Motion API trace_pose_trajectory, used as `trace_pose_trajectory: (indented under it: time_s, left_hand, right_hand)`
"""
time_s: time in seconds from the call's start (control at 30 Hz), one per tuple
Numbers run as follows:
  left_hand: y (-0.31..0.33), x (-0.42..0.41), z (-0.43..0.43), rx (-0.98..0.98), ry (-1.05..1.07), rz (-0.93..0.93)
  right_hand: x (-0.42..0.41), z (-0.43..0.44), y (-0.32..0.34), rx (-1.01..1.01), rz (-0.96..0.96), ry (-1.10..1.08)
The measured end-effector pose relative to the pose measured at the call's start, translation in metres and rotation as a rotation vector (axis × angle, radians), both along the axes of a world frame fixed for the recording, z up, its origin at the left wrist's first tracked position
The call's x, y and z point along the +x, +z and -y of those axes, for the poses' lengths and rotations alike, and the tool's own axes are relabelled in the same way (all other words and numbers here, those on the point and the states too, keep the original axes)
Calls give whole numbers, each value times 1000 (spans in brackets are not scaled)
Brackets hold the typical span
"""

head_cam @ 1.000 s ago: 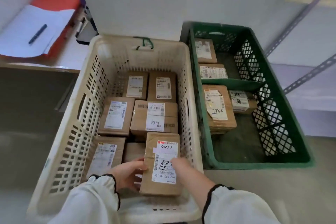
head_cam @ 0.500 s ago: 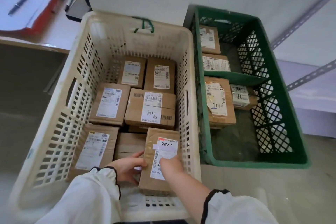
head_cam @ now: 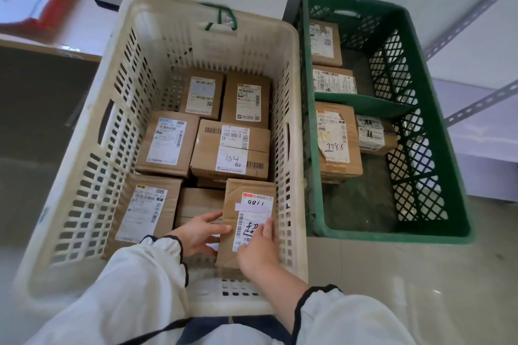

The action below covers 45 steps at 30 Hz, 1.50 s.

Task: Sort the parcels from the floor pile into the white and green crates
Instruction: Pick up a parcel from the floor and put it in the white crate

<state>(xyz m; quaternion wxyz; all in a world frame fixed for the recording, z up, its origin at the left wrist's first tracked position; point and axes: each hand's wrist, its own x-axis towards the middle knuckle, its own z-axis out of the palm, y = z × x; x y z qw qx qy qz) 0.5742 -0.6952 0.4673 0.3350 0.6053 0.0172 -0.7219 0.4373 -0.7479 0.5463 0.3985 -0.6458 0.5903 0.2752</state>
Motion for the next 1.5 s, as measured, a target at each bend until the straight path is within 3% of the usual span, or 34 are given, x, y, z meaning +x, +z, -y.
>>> trace_pose_trajectory:
  time_s: [0.2, 0.37, 0.5, 0.63, 0.73, 0.87, 0.97, 1.03, 1.1, 1.3, 1.5]
  left_hand:
    - [1, -4, 0, 2, -10, 13]
    - [5, 0, -1, 25, -47, 67]
    - [38, 6, 6, 99, -289, 362]
    - [97, 41, 10, 14, -217, 455]
    - [154, 80, -11, -14, -145, 618]
    - [216, 100, -77, 40, 94, 784]
    - [240, 97, -114, 96, 208, 801]
    - [264, 47, -217, 218, 464, 875]
    - [260, 39, -222, 246, 481, 884]
    - [267, -82, -382, 419, 915, 829]
    - [250, -238, -525, 682, 1292, 701]
  right_hand:
    - [-3, 4, -9, 1, -39, 72]
    - [-1, 5, -15, 28, -18, -7]
    - [-2, 21, -6, 79, 17, -55]
    - [2, 39, 23, 150, 139, -128]
    - [20, 54, 54, 101, 230, 13]
    - [52, 57, 88, 95, 332, 229]
    - [79, 61, 104, 7, 408, 307]
    - [111, -8, 137, 34, 476, 586]
    - [124, -9, 134, 0, 538, 632]
    - [139, -185, 149, 65, 599, 1122]
    - [73, -369, 149, 299, 511, 1427]
